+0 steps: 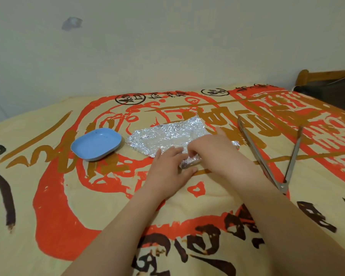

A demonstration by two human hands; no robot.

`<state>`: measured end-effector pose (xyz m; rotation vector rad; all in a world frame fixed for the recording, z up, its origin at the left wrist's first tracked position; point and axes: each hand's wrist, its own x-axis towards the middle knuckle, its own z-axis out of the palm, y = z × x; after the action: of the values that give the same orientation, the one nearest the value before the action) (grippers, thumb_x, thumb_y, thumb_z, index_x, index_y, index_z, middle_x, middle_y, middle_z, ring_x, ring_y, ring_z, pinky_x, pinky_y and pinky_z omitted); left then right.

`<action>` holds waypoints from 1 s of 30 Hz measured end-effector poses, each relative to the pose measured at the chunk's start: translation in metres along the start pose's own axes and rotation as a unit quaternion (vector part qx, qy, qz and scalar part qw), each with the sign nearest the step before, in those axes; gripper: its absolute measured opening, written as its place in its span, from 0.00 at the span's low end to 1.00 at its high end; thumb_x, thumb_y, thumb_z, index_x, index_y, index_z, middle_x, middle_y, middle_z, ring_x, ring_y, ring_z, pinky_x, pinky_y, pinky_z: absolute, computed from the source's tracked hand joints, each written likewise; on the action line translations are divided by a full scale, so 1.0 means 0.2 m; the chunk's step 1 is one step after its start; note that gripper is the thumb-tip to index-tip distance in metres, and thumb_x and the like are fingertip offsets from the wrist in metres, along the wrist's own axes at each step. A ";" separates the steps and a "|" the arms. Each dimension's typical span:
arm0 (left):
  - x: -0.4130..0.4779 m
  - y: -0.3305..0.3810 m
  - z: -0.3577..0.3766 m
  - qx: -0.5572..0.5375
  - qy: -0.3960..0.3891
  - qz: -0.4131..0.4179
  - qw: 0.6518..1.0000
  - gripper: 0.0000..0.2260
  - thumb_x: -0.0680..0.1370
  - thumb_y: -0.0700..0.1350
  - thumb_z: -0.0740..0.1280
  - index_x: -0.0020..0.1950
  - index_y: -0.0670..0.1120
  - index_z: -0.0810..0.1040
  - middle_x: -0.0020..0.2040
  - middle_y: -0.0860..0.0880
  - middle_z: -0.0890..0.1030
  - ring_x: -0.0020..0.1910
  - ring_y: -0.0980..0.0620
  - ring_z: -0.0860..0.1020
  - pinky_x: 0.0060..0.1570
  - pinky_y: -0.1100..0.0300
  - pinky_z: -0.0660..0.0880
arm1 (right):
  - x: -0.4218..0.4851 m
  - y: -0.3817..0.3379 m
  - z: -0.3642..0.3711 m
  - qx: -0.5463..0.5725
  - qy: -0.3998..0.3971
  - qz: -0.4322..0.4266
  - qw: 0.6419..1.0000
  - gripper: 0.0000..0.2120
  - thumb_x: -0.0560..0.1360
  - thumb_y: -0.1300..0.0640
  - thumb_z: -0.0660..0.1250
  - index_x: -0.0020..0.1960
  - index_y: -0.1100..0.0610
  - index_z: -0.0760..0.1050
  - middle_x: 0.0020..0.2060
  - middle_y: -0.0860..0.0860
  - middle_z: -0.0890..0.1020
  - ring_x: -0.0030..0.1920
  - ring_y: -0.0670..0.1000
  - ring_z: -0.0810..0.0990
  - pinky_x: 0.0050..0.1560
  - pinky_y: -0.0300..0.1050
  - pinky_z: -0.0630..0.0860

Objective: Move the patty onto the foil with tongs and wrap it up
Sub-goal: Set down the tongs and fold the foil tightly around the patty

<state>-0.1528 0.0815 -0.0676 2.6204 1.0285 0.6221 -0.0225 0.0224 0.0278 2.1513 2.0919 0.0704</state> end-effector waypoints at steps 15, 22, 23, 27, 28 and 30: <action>0.02 0.01 -0.01 -0.176 0.108 -0.088 0.975 0.10 0.77 0.43 0.64 0.37 0.44 0.74 0.29 0.53 0.71 0.33 0.55 0.69 0.40 0.58 0.63 | 0.12 0.02 0.31 0.042 0.499 -0.083 0.861 0.08 0.72 0.63 0.71 0.49 0.53 0.81 0.58 0.54 0.80 0.62 0.56 0.71 0.62 0.52 0.63; 0.03 0.00 -0.01 -0.178 0.117 -0.119 0.970 0.09 0.77 0.44 0.63 0.37 0.47 0.74 0.31 0.52 0.75 0.33 0.56 0.71 0.32 0.59 0.61 | 0.11 0.02 0.32 0.023 0.555 -0.015 0.831 0.07 0.72 0.63 0.71 0.45 0.52 0.81 0.45 0.50 0.80 0.49 0.53 0.72 0.52 0.48 0.61; 0.03 -0.01 -0.01 -0.181 0.123 -0.124 0.968 0.09 0.77 0.45 0.63 0.36 0.47 0.74 0.31 0.51 0.75 0.32 0.56 0.71 0.31 0.59 0.62 | 0.11 0.01 0.32 0.023 0.568 -0.012 0.822 0.07 0.73 0.64 0.70 0.45 0.51 0.81 0.44 0.50 0.80 0.48 0.53 0.72 0.52 0.48 0.61; 0.03 -0.01 -0.01 -0.189 0.137 -0.128 0.964 0.12 0.78 0.49 0.62 0.36 0.46 0.74 0.30 0.50 0.75 0.30 0.55 0.70 0.31 0.61 0.64 | 0.10 0.00 0.32 0.035 0.564 -0.037 0.824 0.07 0.73 0.63 0.71 0.43 0.52 0.81 0.39 0.49 0.79 0.43 0.52 0.72 0.48 0.45 0.62; 0.03 -0.02 0.00 -0.186 0.136 -0.127 0.965 0.12 0.79 0.50 0.62 0.37 0.46 0.74 0.31 0.51 0.75 0.31 0.55 0.71 0.31 0.62 0.64 | 0.11 0.01 0.32 0.049 0.543 -0.056 0.837 0.06 0.72 0.63 0.71 0.44 0.53 0.82 0.39 0.50 0.80 0.44 0.52 0.73 0.48 0.45 0.63; 0.03 -0.02 0.00 -0.182 0.138 -0.125 0.965 0.11 0.79 0.50 0.63 0.39 0.47 0.74 0.32 0.51 0.75 0.32 0.54 0.71 0.31 0.64 0.64 | 0.12 0.01 0.35 0.087 0.485 -0.077 0.867 0.07 0.71 0.64 0.72 0.48 0.56 0.83 0.42 0.52 0.82 0.47 0.54 0.77 0.49 0.46 0.66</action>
<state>-0.1512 0.0893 -0.0676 2.0860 1.1701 1.0244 -0.0107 0.0412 -0.0420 2.2805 2.8210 1.2230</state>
